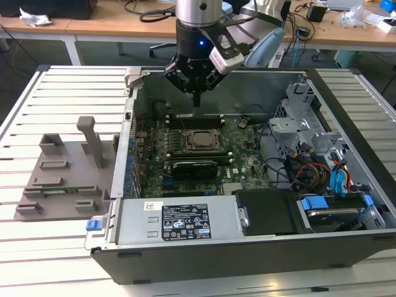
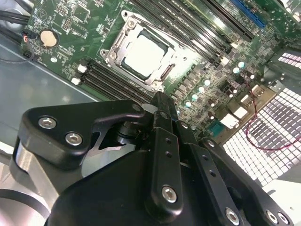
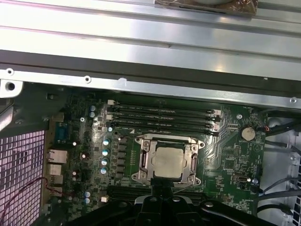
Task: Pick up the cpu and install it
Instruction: 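Install the first cpu locking lever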
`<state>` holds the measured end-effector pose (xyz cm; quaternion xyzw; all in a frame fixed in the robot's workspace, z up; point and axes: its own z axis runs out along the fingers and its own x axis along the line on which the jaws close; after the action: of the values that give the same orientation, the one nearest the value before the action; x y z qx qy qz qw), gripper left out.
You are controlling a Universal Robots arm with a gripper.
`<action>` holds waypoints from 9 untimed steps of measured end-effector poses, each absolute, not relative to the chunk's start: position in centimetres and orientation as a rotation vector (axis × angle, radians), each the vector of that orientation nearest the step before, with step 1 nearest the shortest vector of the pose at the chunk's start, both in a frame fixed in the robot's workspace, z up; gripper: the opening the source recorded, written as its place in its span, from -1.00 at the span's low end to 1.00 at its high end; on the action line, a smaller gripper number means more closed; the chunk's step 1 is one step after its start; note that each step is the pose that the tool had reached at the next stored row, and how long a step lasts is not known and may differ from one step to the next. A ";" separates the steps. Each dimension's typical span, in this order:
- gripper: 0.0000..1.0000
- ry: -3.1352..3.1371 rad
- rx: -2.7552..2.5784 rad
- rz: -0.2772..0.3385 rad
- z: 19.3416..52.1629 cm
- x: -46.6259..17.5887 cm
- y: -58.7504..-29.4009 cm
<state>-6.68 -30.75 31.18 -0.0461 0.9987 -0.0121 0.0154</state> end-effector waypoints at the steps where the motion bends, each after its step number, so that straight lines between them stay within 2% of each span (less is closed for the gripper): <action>1: -0.79 3.107 -0.144 -0.038 31.2 -6.8 -30.8; 9: -0.79 3.107 -0.144 -0.038 30.8 -8.3 -30.8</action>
<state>-8.33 -30.75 30.85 -0.0462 0.9987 -0.0121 0.0154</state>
